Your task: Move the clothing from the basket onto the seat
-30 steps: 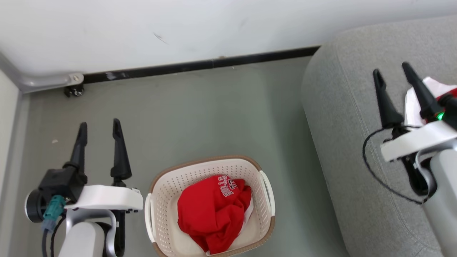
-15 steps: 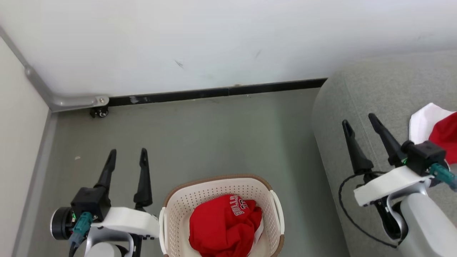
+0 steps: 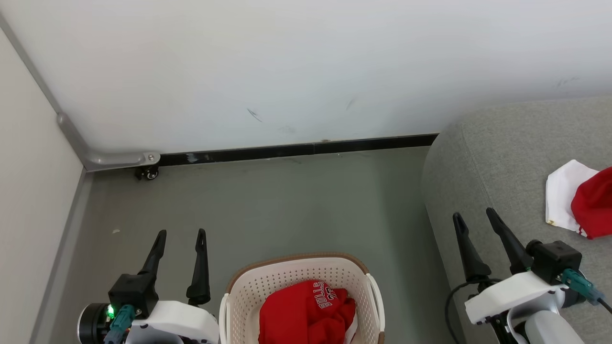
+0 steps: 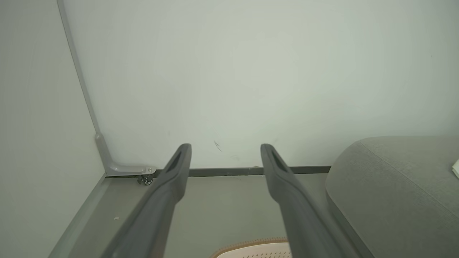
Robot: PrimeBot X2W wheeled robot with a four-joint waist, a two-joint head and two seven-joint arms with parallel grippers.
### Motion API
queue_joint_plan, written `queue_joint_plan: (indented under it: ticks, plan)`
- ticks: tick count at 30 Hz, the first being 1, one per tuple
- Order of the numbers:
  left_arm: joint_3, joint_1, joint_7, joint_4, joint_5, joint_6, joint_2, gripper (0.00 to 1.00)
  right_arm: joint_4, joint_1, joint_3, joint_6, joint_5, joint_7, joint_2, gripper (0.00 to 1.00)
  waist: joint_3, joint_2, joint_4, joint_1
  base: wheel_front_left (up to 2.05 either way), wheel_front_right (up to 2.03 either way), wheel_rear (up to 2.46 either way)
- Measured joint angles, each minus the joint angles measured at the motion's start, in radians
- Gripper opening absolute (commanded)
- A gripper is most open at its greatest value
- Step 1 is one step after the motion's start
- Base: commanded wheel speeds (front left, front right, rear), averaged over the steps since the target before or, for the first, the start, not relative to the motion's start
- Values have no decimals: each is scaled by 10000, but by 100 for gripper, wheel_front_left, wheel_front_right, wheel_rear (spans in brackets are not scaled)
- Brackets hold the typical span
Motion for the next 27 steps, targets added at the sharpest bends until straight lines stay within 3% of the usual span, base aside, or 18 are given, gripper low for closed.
queue_joint_plan:
  ticks: [27]
  plan:
    - [376,380,0,48,-12,104,-111,100,-1390,1308,-1116,0,-1175,744,909,100,-330,0,-274,0,0,0,0]
